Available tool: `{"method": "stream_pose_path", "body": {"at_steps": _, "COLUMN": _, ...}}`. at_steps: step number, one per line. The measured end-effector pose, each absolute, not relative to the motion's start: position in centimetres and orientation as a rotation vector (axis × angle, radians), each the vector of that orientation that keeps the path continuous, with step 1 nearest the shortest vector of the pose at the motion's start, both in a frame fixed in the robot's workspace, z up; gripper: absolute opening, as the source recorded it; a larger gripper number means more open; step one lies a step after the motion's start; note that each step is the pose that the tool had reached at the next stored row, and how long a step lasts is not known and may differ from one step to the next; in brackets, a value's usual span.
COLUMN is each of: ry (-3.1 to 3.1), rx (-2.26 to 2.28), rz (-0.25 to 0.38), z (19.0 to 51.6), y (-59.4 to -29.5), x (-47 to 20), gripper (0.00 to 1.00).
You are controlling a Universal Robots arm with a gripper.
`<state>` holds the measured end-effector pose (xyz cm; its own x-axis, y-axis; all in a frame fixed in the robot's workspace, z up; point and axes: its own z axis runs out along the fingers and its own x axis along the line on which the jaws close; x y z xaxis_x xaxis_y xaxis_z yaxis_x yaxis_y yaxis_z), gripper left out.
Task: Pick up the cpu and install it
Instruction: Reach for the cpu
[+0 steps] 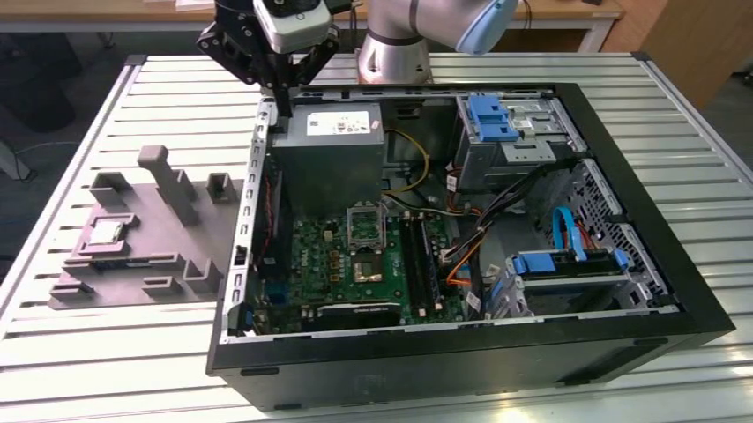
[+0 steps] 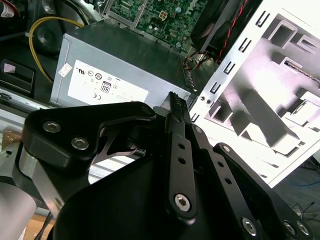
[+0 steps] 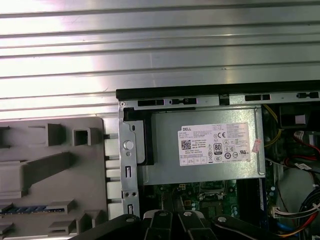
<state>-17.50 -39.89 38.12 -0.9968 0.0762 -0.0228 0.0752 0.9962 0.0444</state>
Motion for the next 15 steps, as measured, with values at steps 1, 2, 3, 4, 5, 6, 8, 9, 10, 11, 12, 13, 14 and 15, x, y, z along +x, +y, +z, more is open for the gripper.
{"method": "stream_pose_path", "body": {"at_steps": 1, "ry": 3.114, "rx": 0.118, "rz": 0.068, "z": 38.12, "y": -39.89, "x": -17.51, "gripper": 0.11}}
{"method": "stream_pose_path", "body": {"at_steps": 2, "ry": 3.114, "rx": 0.118, "rz": 0.068, "z": 38.12, "y": -39.89, "x": -17.53, "gripper": 0.11}}
{"method": "stream_pose_path", "body": {"at_steps": 3, "ry": 3.114, "rx": 0.118, "rz": 0.068, "z": 38.12, "y": -39.89, "x": -17.56, "gripper": 0.11}}
{"method": "stream_pose_path", "body": {"at_steps": 4, "ry": 3.114, "rx": 0.118, "rz": 0.068, "z": 38.12, "y": -39.89, "x": -17.59, "gripper": 0.11}}
{"method": "stream_pose_path", "body": {"at_steps": 5, "ry": 3.114, "rx": 0.118, "rz": 0.068, "z": 38.12, "y": -39.89, "x": -17.63, "gripper": 0.11}}
{"method": "stream_pose_path", "body": {"at_steps": 6, "ry": 3.114, "rx": 0.118, "rz": 0.068, "z": 38.12, "y": -39.9, "x": -17.68, "gripper": 0.11}}
{"method": "stream_pose_path", "body": {"at_steps": 8, "ry": 3.114, "rx": 0.118, "rz": 0.068, "z": 38.12, "y": -39.89, "x": -17.78, "gripper": 0.11}}
{"method": "stream_pose_path", "body": {"at_steps": 9, "ry": 3.114, "rx": 0.118, "rz": 0.068, "z": 38.12, "y": -39.89, "x": -17.82, "gripper": 0.11}}
{"method": "stream_pose_path", "body": {"at_steps": 10, "ry": 3.114, "rx": 0.118, "rz": 0.068, "z": 38.12, "y": -39.89, "x": -17.87, "gripper": 0.11}}
{"method": "stream_pose_path", "body": {"at_steps": 11, "ry": 3.114, "rx": 0.118, "rz": 0.068, "z": 38.12, "y": -39.89, "x": -17.9, "gripper": 0.11}}
{"method": "stream_pose_path", "body": {"at_steps": 12, "ry": 3.114, "rx": 0.118, "rz": 0.068, "z": 38.12, "y": -39.89, "x": -17.94, "gripper": 0.11}}
{"method": "stream_pose_path", "body": {"at_steps": 13, "ry": 3.114, "rx": 0.118, "rz": 0.068, "z": 38.12, "y": -39.89, "x": -17.98, "gripper": 0.11}}
{"method": "stream_pose_path", "body": {"at_steps": 14, "ry": 3.114, "rx": 0.118, "rz": 0.068, "z": 38.12, "y": -39.89, "x": -18.02, "gripper": 0.11}}
{"method": "stream_pose_path", "body": {"at_steps": 15, "ry": 3.114, "rx": 0.118, "rz": 0.068, "z": 38.11, "y": -39.89, "x": -18.05, "gripper": 0.11}}
